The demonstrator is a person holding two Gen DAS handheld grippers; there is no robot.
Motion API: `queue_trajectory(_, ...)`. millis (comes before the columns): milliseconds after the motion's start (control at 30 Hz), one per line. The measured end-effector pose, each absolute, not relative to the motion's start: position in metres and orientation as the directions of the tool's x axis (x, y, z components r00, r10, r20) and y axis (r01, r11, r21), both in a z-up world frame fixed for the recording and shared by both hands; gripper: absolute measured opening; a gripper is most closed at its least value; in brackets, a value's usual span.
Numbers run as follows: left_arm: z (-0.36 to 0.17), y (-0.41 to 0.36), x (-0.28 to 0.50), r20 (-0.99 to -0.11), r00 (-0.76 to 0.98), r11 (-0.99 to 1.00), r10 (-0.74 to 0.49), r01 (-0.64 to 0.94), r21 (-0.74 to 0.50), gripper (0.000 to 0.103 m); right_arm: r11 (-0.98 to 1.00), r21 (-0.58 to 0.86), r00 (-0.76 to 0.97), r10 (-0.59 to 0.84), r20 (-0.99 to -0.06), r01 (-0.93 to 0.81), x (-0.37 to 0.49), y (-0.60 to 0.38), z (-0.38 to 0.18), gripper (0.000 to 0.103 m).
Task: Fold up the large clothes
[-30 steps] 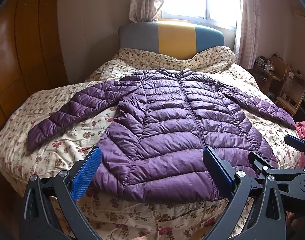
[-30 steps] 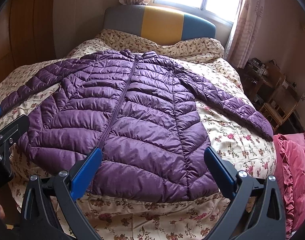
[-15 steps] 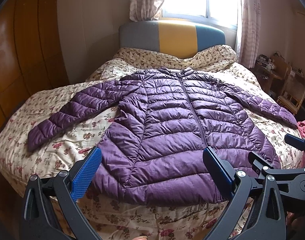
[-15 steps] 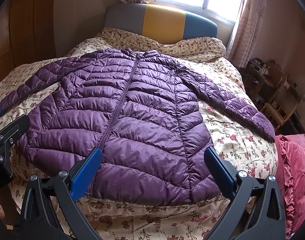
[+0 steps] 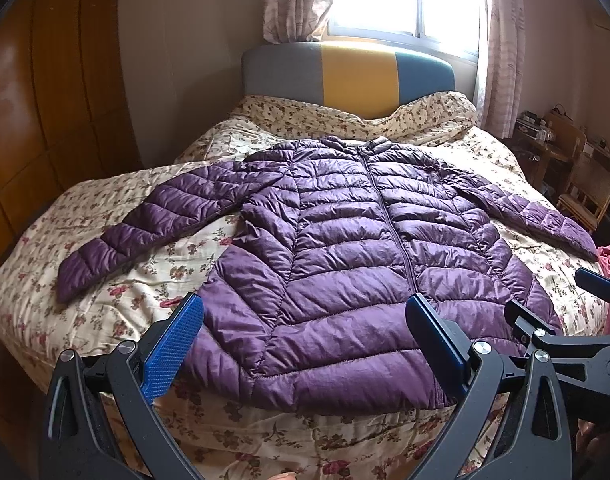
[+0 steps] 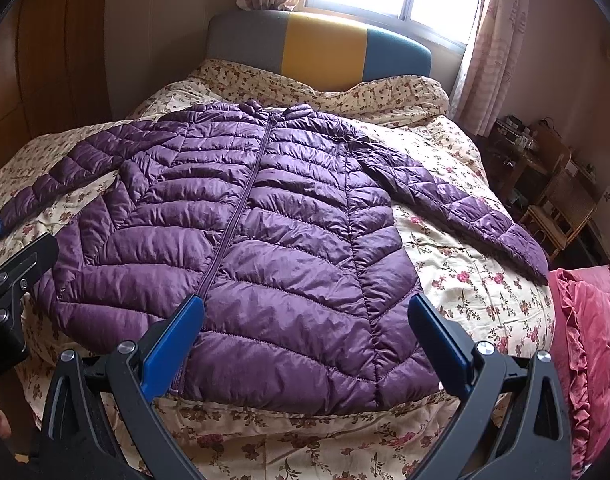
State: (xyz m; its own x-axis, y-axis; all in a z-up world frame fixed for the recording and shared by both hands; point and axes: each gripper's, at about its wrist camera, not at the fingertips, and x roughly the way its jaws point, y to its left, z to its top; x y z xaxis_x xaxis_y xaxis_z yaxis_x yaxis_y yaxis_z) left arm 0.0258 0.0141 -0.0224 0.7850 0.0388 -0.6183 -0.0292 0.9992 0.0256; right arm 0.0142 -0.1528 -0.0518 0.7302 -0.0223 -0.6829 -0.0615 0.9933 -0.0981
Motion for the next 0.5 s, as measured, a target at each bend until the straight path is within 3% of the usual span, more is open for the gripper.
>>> queue_trajectory(500, -0.022, 0.012, 0.045, -0.622, 0.782, 0.999, 0.042, -0.025, 0.036, 0.1, 0.993, -0.111, 0.714, -0.056, -0.698, -0.03, 0.032, -0.164, -0.059, 0.101)
